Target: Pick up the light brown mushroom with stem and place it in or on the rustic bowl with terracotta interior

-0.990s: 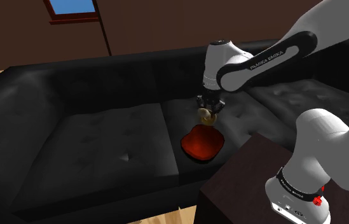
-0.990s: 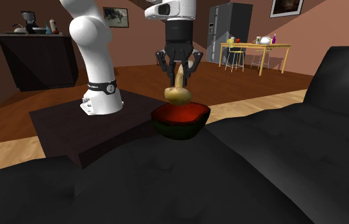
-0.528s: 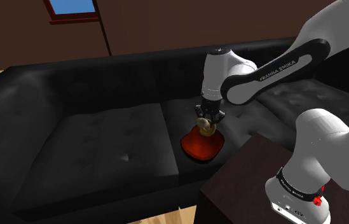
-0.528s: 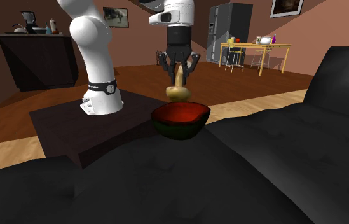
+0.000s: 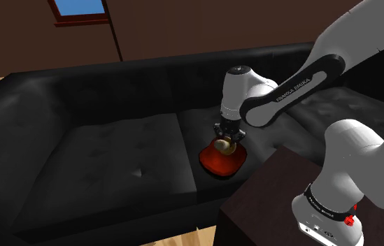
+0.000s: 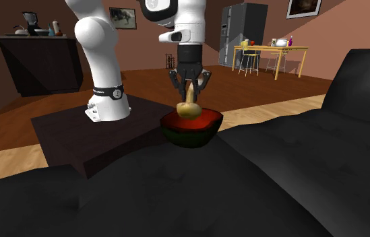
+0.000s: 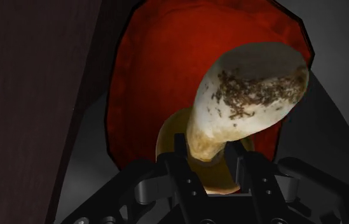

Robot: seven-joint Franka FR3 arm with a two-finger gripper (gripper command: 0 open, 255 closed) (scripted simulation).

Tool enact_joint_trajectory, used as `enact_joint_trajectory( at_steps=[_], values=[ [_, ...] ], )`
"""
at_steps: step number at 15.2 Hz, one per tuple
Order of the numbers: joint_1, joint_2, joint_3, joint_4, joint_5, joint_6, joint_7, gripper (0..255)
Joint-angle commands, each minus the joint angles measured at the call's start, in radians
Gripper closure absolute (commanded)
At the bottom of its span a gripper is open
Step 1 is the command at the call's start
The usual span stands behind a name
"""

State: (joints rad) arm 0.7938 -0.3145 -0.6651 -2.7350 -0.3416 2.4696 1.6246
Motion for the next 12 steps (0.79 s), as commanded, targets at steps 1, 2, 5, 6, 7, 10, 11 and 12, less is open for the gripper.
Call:
enact_joint_trajectory(
  at_steps=[1,2,5,6,7,10,11,12],
  values=[
    [0.008,0.029,-0.012,-0.008,0.009,0.037,-0.008,255],
    [0.013,0.046,-0.018,-0.012,0.015,0.057,-0.013,255],
    [0.031,0.097,-0.037,-0.021,0.041,0.114,-0.032,255],
    [0.031,0.097,-0.036,-0.021,0.041,0.114,-0.032,255],
    [0.03,0.097,-0.036,-0.021,0.041,0.114,-0.032,255],
    [0.03,0.097,-0.036,-0.021,0.041,0.114,-0.032,255],
    [0.03,0.097,-0.036,-0.021,0.041,0.114,-0.032,255],
    [0.03,0.097,-0.036,-0.021,0.041,0.114,-0.032,255]
  ],
)
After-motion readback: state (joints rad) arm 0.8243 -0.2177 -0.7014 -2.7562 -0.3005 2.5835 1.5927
